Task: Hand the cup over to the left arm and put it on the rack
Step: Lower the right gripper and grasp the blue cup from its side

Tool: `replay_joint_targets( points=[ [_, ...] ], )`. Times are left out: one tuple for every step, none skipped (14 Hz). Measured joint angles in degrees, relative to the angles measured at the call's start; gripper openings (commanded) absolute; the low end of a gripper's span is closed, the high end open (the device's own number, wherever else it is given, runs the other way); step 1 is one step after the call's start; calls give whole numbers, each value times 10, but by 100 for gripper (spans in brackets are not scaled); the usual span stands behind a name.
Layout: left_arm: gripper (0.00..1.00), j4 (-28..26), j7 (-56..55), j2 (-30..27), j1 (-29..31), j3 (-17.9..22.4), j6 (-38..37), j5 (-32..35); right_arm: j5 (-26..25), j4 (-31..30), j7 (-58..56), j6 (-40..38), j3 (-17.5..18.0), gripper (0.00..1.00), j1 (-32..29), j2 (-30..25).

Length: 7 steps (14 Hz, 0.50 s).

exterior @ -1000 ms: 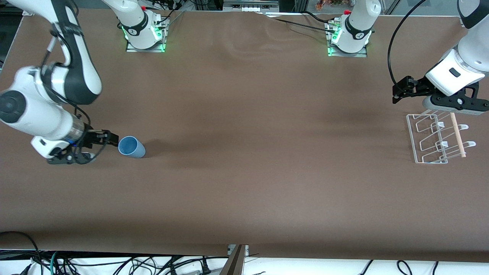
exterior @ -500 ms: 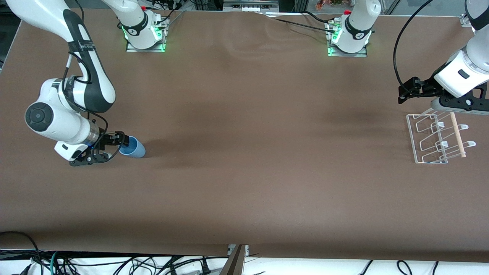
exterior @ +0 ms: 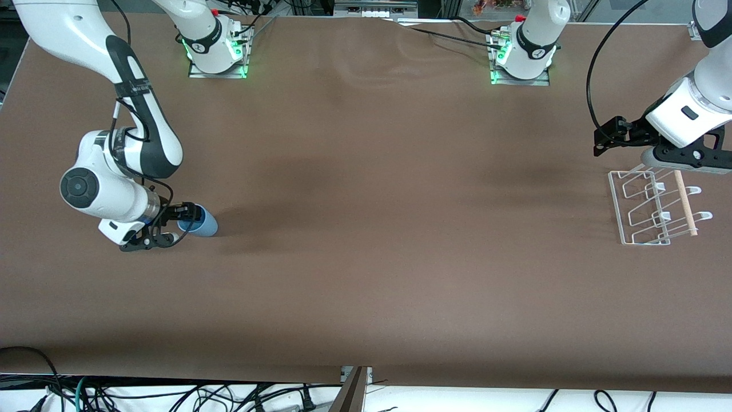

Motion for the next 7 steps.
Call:
replay_joint_targets(
  points=[
    [100, 0, 0, 0, 0, 0, 0, 0, 0, -2, 0, 1, 0, 99, -1, 6],
    [100, 0, 0, 0, 0, 0, 0, 0, 0, -4, -1, 4, 0, 90, -2, 12],
    [100, 0, 0, 0, 0, 0, 0, 0, 0, -10, -1, 22, 0, 54, -2, 18],
    [100, 0, 0, 0, 0, 0, 0, 0, 0, -17, -1, 51, 0, 19, -2, 22],
    [100, 0, 0, 0, 0, 0, 0, 0, 0, -25, -1, 72, 0, 0, -2, 25],
    [100, 0, 0, 0, 0, 0, 0, 0, 0, -29, -1, 85, 0, 0, -2, 26],
    [100, 0, 0, 0, 0, 0, 0, 0, 0, -29, -1, 86, 0, 0, -2, 26]
  ],
)
